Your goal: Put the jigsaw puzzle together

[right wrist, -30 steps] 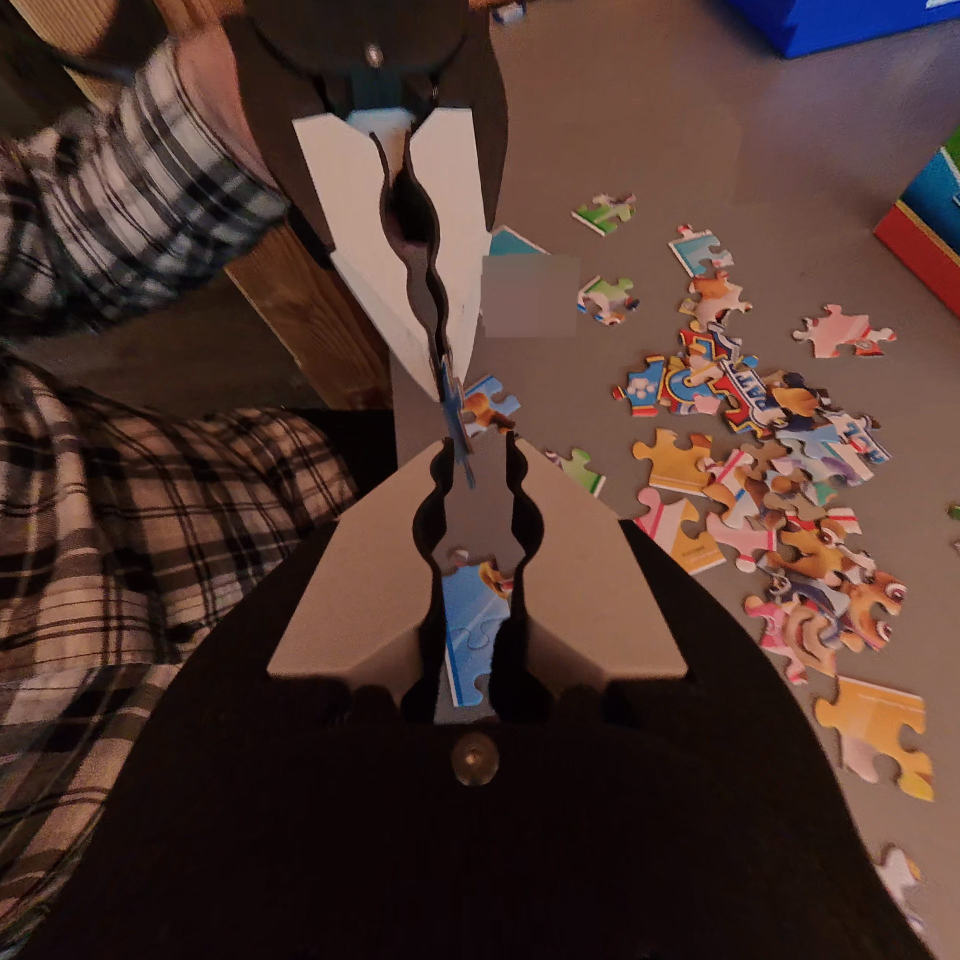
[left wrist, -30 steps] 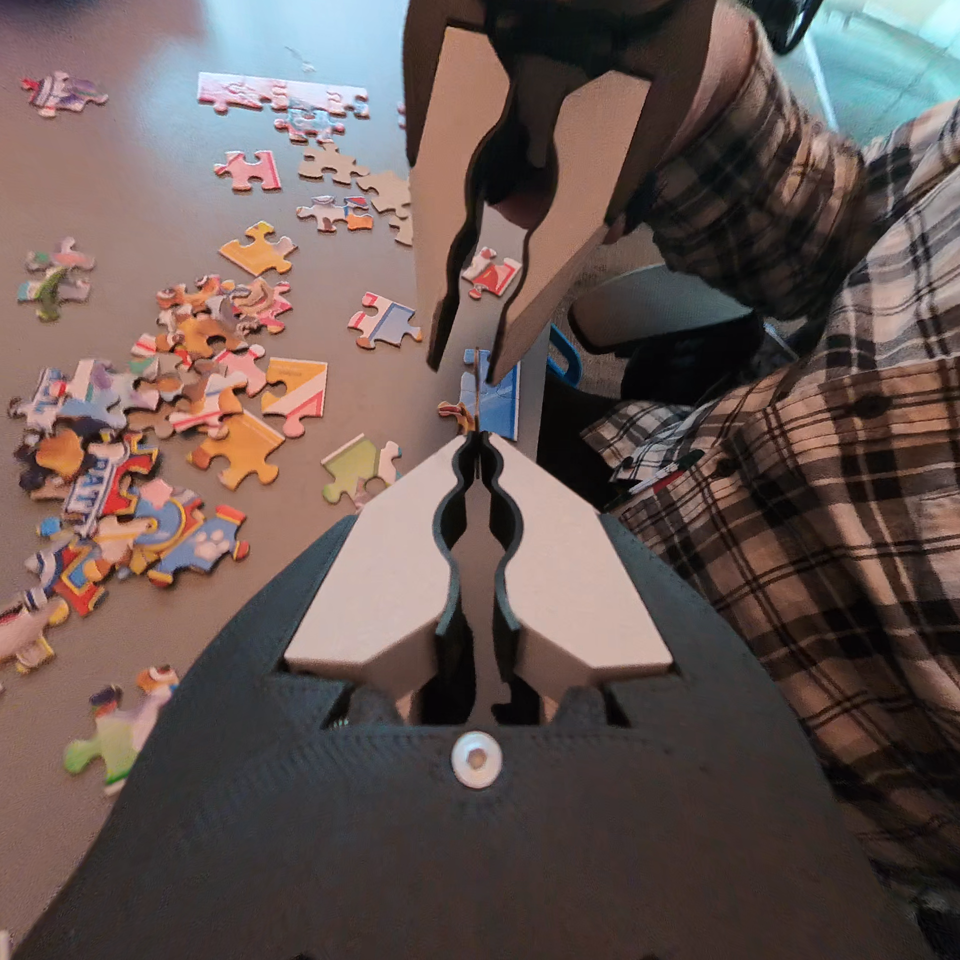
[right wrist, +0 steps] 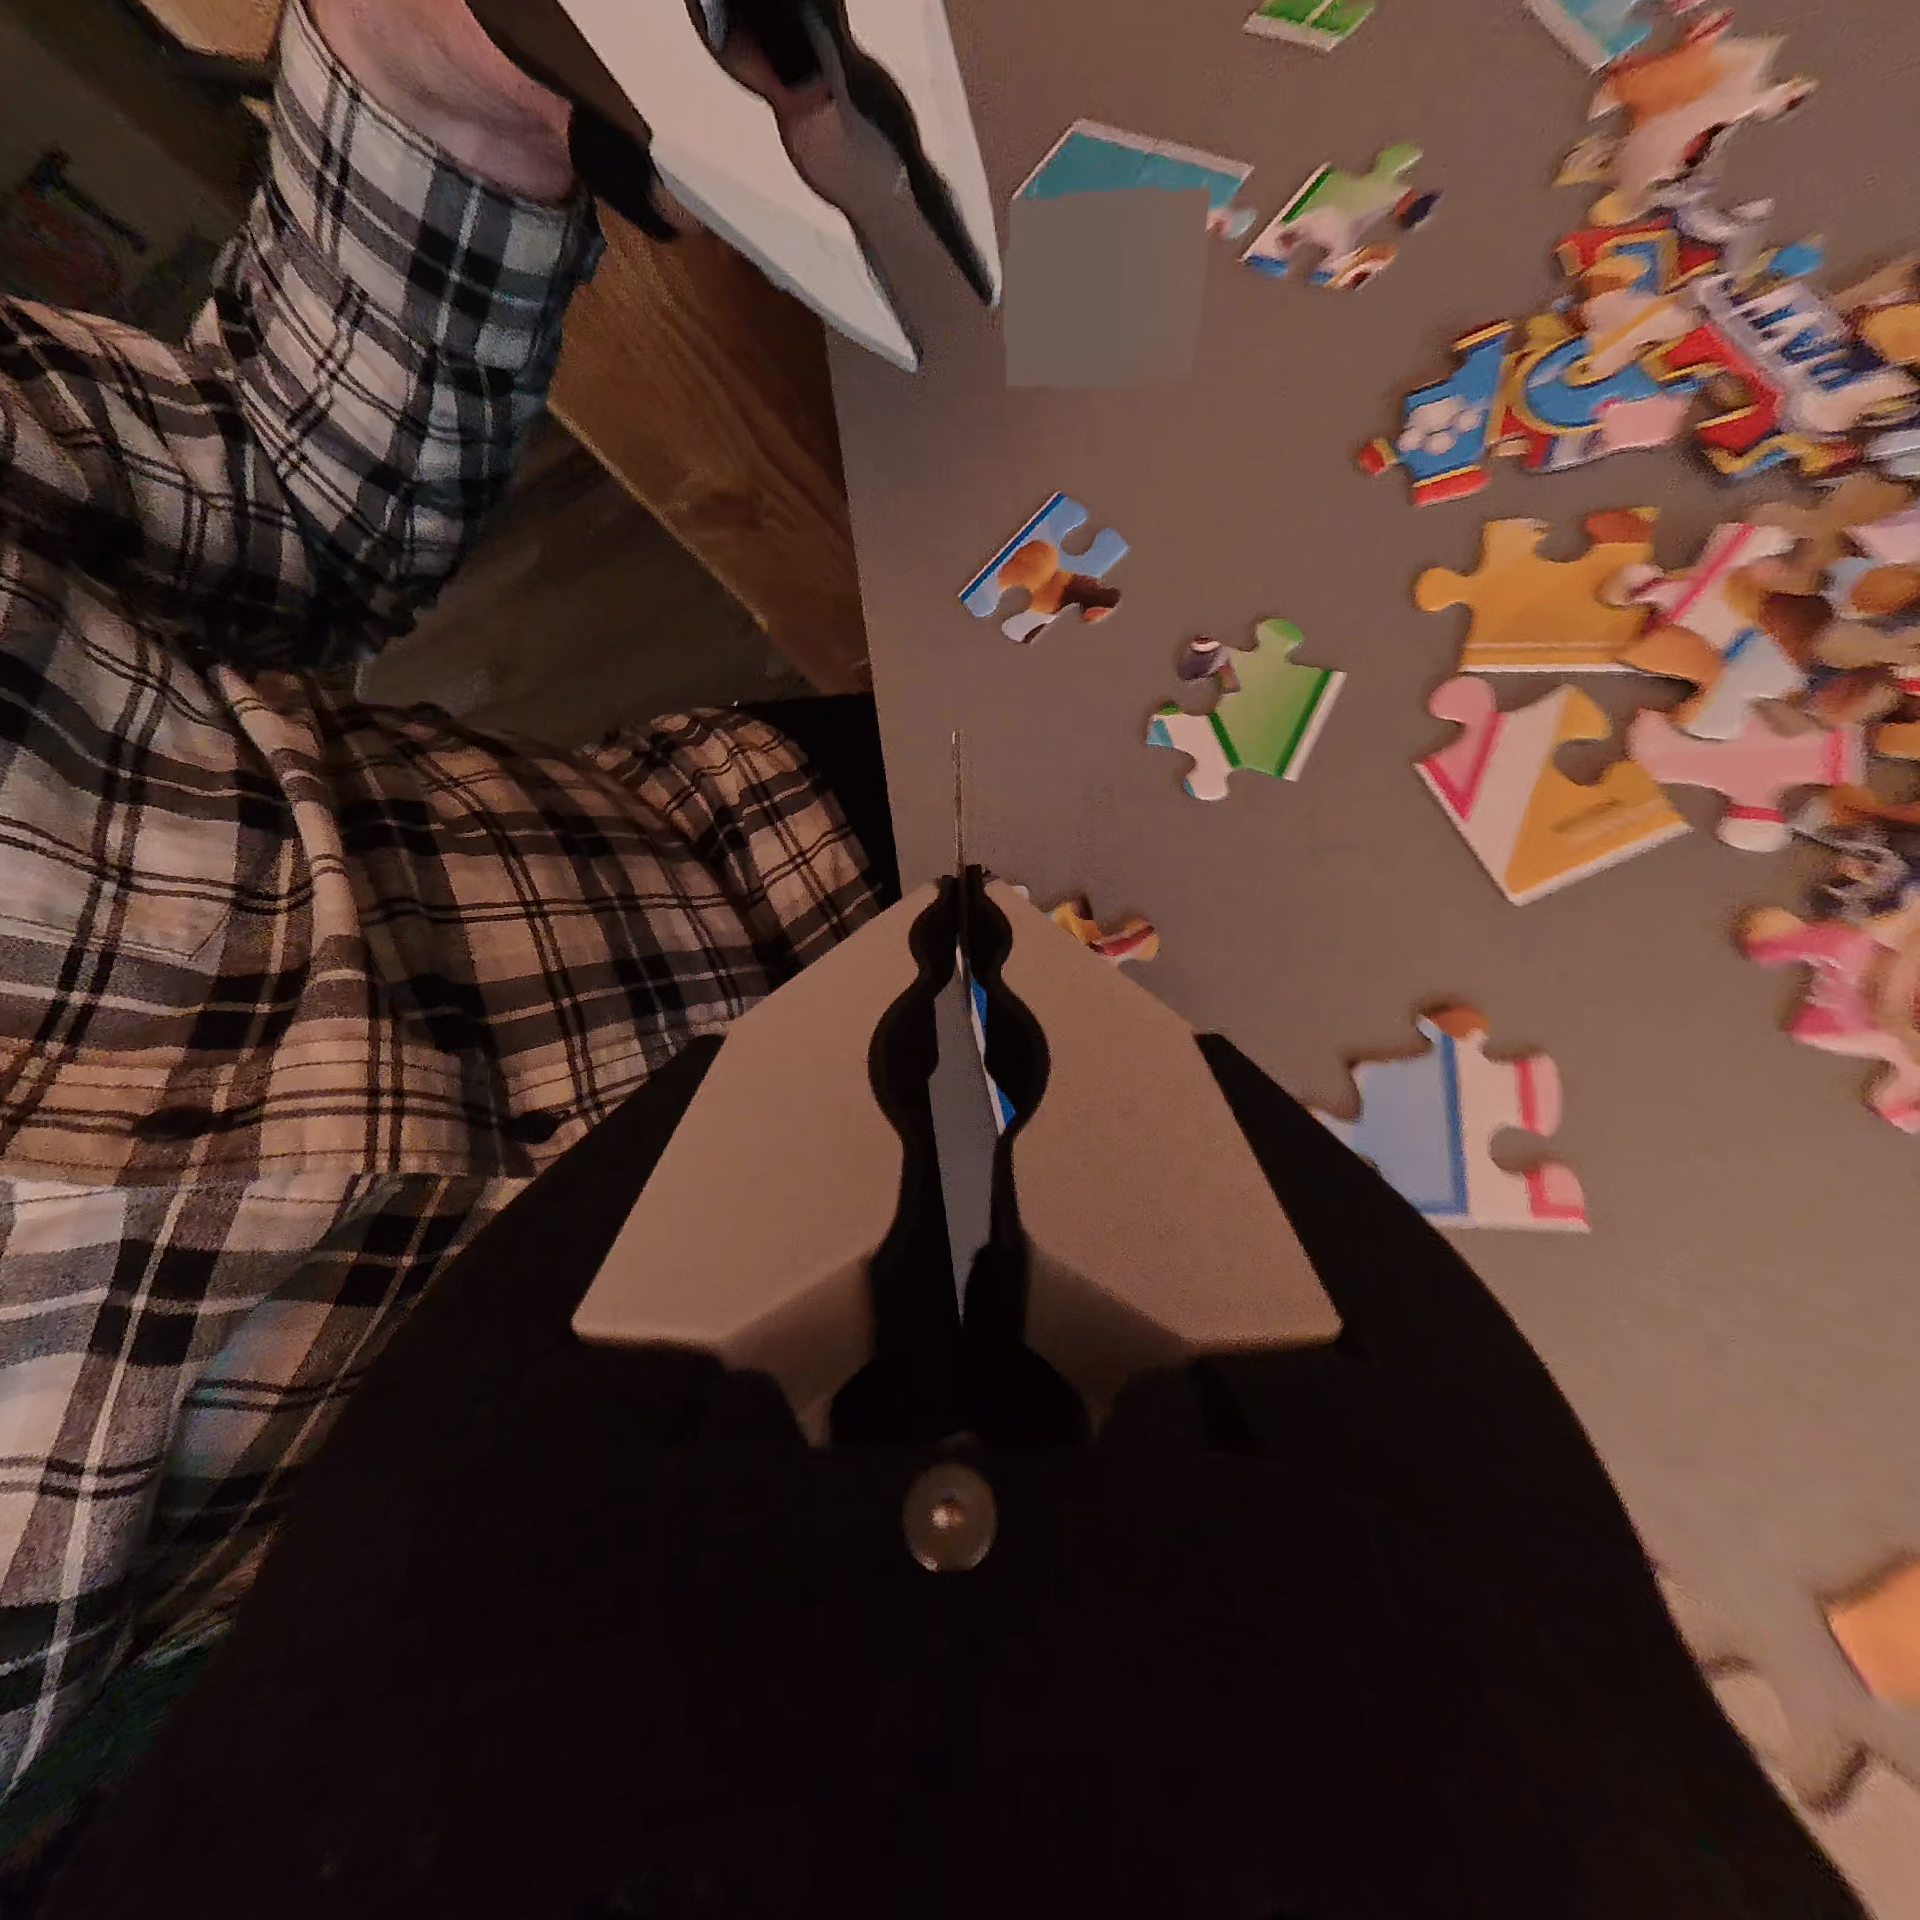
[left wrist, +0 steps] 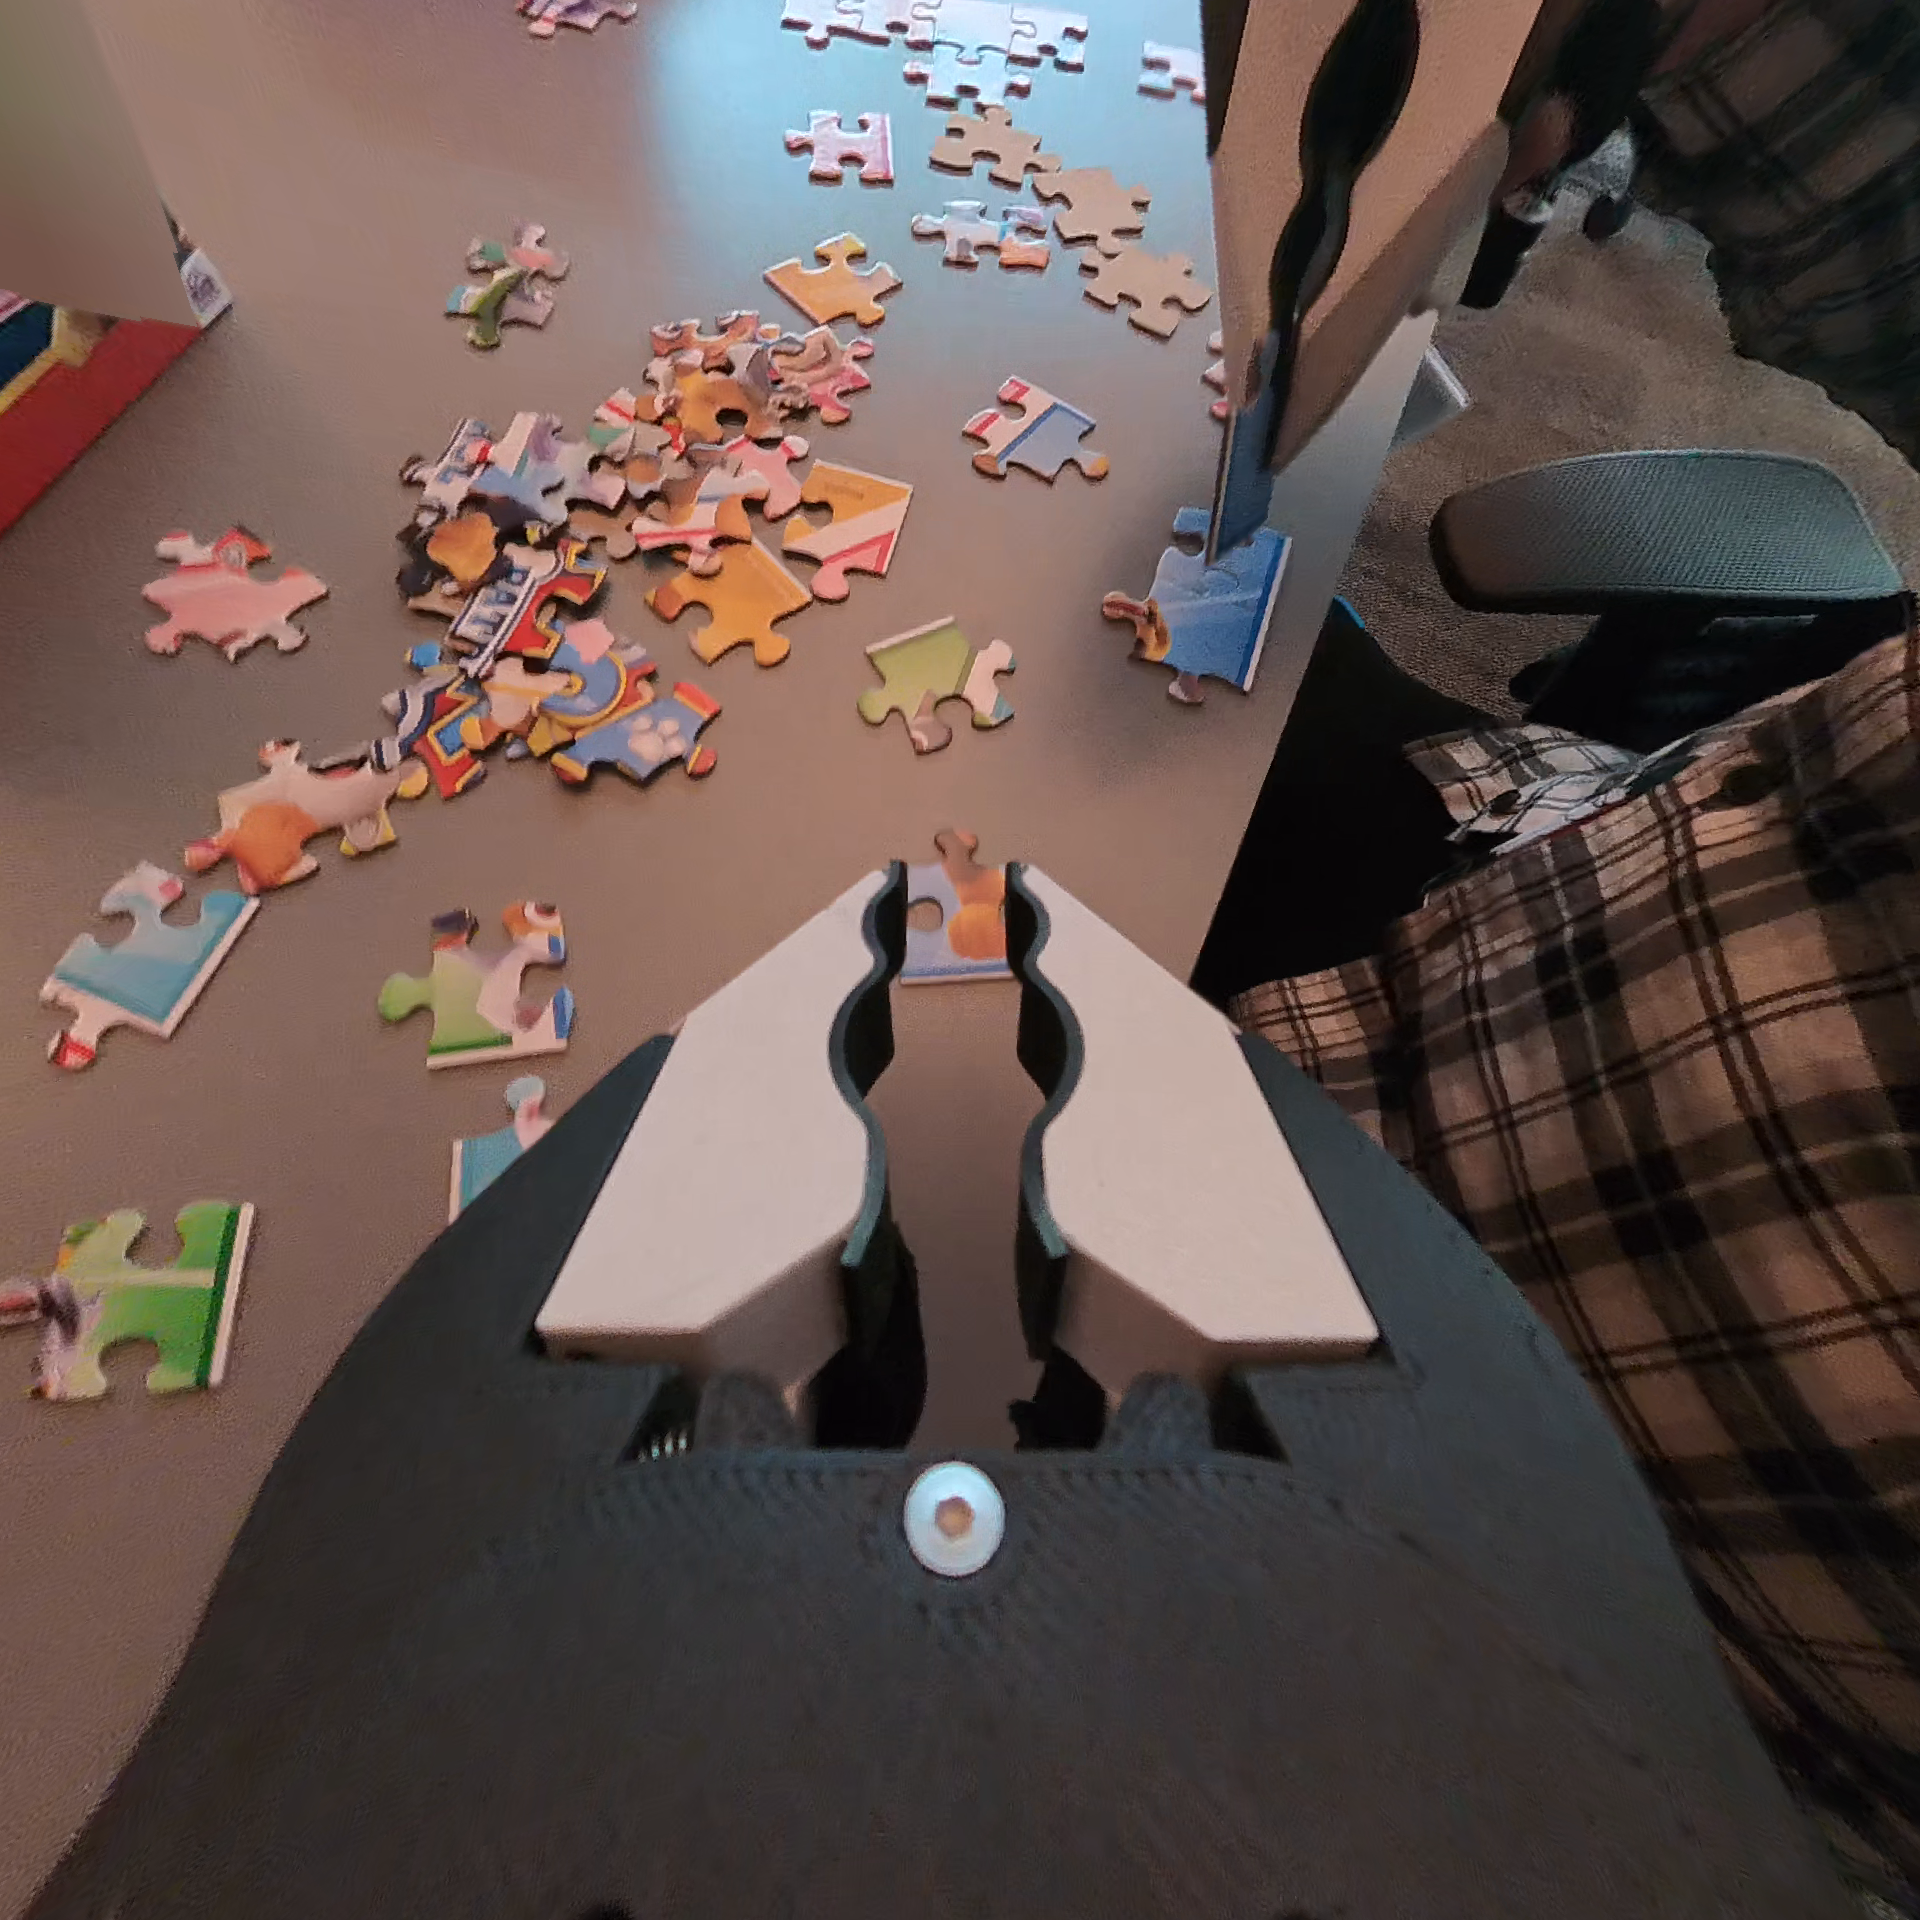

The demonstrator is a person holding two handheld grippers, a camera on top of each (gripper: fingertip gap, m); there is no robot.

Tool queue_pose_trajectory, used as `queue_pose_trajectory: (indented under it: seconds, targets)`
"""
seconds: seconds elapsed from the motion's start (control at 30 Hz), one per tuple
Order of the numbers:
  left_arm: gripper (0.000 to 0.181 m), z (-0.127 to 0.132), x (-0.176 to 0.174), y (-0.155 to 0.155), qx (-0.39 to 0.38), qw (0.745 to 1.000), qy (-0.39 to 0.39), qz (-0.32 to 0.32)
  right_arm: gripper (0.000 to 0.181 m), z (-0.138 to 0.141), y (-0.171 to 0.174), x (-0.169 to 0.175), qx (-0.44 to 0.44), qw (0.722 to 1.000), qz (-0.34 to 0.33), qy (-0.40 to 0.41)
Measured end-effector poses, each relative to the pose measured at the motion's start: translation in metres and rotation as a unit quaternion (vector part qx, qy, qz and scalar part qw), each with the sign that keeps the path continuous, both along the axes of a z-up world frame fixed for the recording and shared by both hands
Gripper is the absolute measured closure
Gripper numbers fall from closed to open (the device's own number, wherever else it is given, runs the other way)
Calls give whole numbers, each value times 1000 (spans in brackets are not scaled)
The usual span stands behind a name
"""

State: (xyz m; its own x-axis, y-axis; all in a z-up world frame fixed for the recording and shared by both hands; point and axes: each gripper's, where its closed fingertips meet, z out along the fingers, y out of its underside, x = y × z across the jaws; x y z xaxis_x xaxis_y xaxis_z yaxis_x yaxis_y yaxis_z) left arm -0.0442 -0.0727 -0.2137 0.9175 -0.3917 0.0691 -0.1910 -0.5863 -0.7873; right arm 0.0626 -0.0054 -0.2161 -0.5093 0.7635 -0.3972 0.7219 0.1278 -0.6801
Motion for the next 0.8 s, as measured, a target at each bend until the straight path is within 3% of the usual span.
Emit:
queue_pose_trajectory:
  seconds: [0.23,0.5,0.8]
  targets:
    - [162,-23,-5,-12,-21,999,41,17,181,-24,-35,-23,-2,997,50,-58]
    - [161,-24,-27,-27,-11,997,45,55,175,-52,-51,-45,22,990,68,-119]
    - [160,-7,-98,-77,13,982,59,180,181,-44,-60,-52,47,989,97,-100]
